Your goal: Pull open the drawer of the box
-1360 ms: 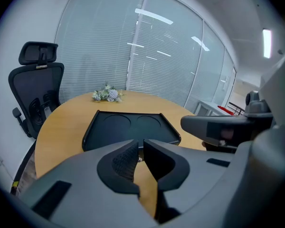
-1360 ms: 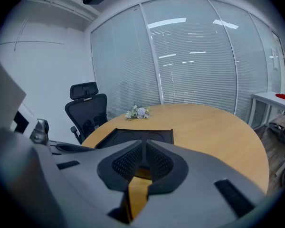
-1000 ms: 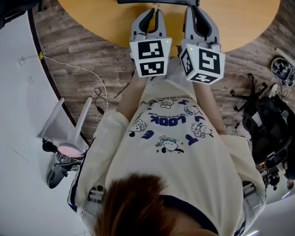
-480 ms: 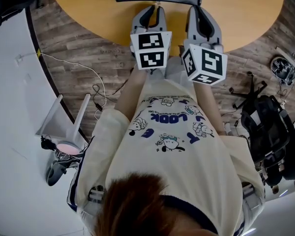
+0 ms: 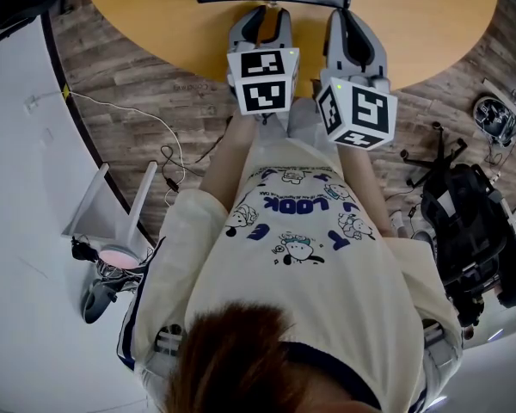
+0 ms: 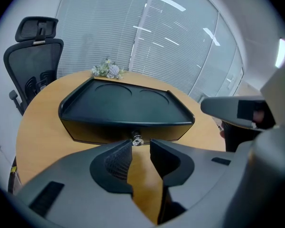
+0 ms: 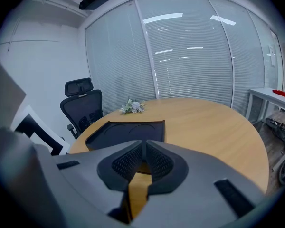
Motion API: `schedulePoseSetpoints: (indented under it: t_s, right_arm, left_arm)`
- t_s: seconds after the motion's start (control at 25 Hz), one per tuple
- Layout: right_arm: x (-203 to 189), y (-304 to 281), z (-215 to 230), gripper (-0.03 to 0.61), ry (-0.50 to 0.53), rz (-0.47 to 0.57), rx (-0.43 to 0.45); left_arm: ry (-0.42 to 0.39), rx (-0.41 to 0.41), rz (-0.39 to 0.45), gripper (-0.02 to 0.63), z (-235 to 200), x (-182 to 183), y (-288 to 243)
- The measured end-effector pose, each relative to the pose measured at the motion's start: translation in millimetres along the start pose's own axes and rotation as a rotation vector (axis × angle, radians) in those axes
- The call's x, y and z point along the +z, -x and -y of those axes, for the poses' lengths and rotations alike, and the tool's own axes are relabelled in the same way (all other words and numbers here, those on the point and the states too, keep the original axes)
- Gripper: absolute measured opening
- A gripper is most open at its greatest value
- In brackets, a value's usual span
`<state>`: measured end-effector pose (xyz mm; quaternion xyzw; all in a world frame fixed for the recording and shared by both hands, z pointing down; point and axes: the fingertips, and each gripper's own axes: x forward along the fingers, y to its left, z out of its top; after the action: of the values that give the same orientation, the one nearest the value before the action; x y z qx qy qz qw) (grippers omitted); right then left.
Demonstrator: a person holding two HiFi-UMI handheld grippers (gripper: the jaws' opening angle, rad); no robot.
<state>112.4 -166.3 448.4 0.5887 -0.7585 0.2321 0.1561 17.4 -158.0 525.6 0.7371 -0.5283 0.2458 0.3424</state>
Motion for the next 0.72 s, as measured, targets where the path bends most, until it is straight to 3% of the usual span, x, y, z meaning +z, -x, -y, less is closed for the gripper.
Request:
schedulePoseSetpoints:
  t_s: [0.72]
  right_arm:
    - [-5.0, -6.8, 1.3, 0.043, -0.008, -0.02, 0.006]
  left_arm:
    - [0.027, 0.012, -0.044, 0.1, -8.9, -5.7, -16.9]
